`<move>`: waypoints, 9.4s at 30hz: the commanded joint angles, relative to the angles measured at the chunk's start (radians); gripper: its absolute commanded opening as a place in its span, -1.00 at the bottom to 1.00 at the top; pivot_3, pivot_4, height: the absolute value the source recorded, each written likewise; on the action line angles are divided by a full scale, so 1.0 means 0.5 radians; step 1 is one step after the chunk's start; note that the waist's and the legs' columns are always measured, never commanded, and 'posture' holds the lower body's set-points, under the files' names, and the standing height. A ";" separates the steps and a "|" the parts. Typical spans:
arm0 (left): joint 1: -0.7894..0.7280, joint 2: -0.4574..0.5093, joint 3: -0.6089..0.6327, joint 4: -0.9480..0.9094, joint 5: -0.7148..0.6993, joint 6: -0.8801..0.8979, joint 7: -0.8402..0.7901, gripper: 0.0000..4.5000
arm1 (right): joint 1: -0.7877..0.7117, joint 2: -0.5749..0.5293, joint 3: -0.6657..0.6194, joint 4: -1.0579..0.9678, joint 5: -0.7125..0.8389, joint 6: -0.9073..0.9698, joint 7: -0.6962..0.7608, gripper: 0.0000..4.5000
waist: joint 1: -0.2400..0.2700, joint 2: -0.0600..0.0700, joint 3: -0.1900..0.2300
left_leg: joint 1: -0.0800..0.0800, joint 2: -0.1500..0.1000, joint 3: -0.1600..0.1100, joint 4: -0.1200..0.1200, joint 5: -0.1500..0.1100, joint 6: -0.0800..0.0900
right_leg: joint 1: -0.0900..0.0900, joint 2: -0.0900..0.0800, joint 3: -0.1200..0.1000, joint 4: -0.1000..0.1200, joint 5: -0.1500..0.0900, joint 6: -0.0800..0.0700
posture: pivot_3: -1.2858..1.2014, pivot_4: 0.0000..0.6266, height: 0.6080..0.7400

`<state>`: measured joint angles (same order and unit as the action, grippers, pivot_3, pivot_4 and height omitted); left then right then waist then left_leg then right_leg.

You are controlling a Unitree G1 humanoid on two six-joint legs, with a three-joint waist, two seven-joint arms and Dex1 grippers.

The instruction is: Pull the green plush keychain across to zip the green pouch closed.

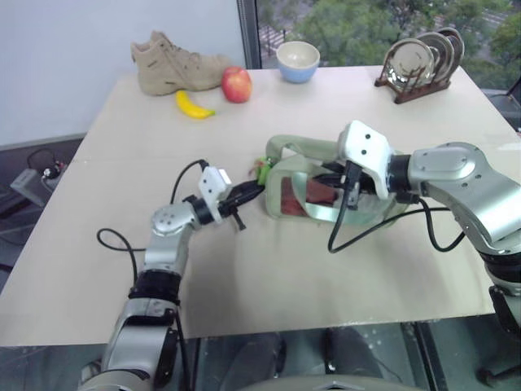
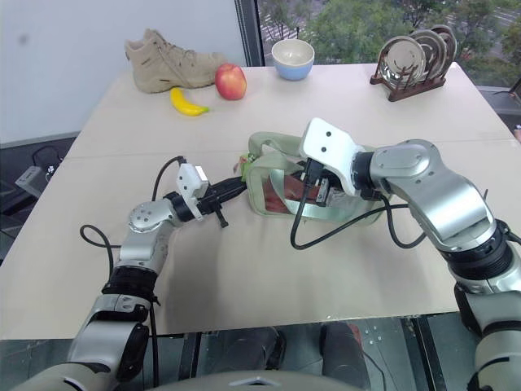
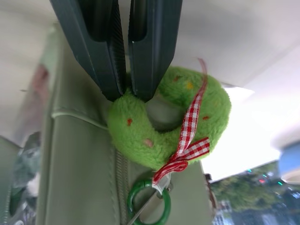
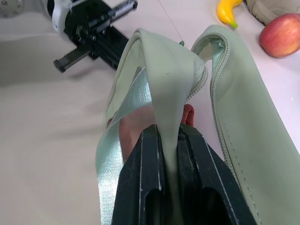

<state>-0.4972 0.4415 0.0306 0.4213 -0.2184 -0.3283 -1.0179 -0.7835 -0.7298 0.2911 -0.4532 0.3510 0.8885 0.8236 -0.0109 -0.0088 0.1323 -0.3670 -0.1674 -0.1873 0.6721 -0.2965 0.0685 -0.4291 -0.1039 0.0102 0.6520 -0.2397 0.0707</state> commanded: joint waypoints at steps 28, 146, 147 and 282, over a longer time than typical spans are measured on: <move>-1.117 0.194 -0.399 0.412 0.187 -0.940 -0.208 -0.14 | -0.023 0.112 0.007 0.100 -0.144 -0.133 0.005 -1.00 | -0.010 -0.001 0.000 | -0.019 -0.002 -0.008 0.022 0.000 0.000 | -0.010 0.000 -0.010 0.008 0.000 0.000 | 0.03 -0.52 1.00; -0.256 0.075 -0.055 -0.190 -0.333 0.707 -0.441 -1.00 | -0.118 0.054 -0.375 0.070 0.215 0.161 0.085 0.29 | -0.030 -0.005 -0.004 | -0.029 -0.005 -0.014 0.032 0.000 0.000 | -0.016 -0.004 -0.016 0.018 0.000 0.000 | 0.03 -0.52 1.00; -0.256 0.074 -0.054 -0.190 -0.328 0.701 -0.440 -1.00 | -0.133 0.063 -0.397 0.079 0.233 0.173 0.074 0.29 | -0.029 -0.005 -0.004 | -0.029 -0.005 -0.014 0.032 0.000 0.000 | -0.016 -0.004 -0.016 0.018 0.000 0.000 | 0.03 -0.52 1.00; 0.397 0.311 0.287 -1.057 -0.806 1.359 0.094 0.99 | 1.662 -0.060 -1.539 -0.312 0.234 -0.154 -0.386 1.00 | 0.030 0.000 -0.032 | 0.011 0.001 0.001 -0.002 0.000 0.000 | 0.008 0.003 0.006 0.001 0.000 0.000 | 0.03 -0.52 1.00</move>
<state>-0.3046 0.5847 0.1373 -0.0334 -0.5838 0.3288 -0.9911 0.0315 -0.7430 -0.4112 -0.5445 0.4291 0.8261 0.5945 0.0040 -0.0086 0.1165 -0.3614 -0.1669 -0.1865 0.6710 -0.2967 0.0684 -0.4249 -0.1023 0.0130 0.6523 -0.2396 0.0709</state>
